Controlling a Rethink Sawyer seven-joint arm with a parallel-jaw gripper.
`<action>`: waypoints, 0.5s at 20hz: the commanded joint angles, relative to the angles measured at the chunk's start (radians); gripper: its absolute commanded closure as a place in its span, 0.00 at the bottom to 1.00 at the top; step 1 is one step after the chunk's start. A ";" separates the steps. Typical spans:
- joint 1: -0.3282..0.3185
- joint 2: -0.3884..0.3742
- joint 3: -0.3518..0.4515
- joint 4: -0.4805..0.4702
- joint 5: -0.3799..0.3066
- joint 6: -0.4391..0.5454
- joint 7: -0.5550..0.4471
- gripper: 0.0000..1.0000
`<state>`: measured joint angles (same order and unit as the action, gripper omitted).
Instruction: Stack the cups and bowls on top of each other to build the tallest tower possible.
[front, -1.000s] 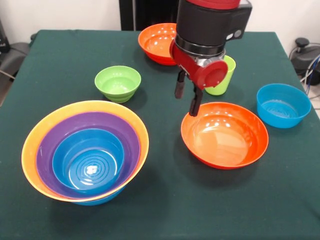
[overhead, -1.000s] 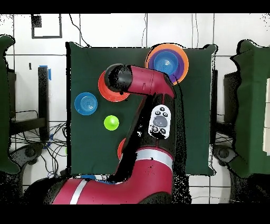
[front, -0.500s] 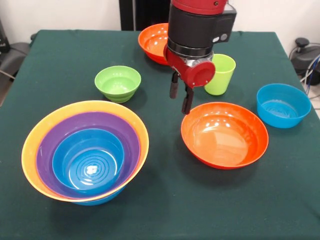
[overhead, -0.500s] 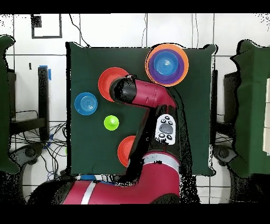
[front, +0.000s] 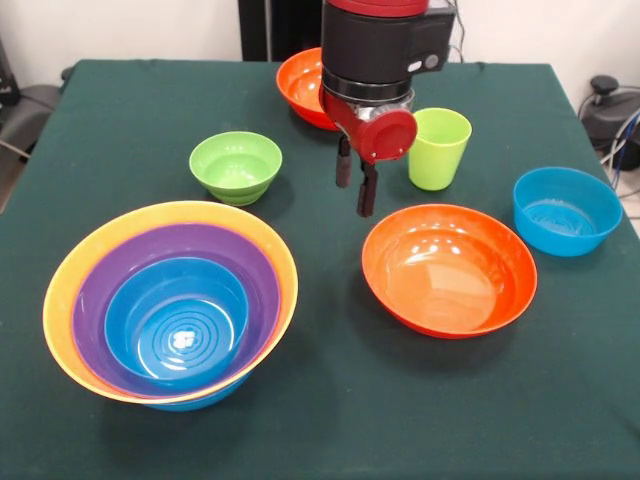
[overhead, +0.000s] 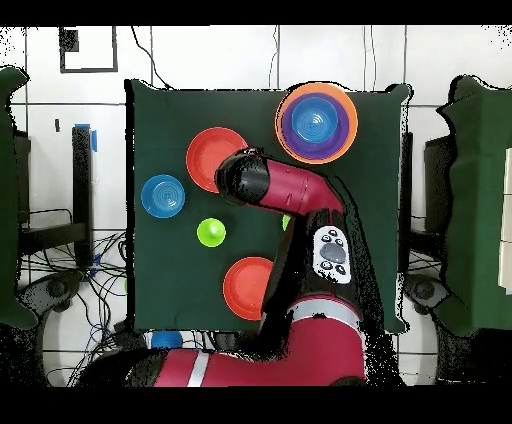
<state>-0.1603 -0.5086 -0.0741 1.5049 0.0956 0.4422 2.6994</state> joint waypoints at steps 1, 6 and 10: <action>-0.003 -0.002 0.150 0.088 -0.013 -0.071 -0.006 0.00; 0.022 0.004 0.148 0.076 -0.006 -0.079 0.023 0.00; 0.029 0.009 0.149 0.071 0.000 -0.085 0.036 0.00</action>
<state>-0.1496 -0.5240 -0.0384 1.5285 0.0962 0.4142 2.6994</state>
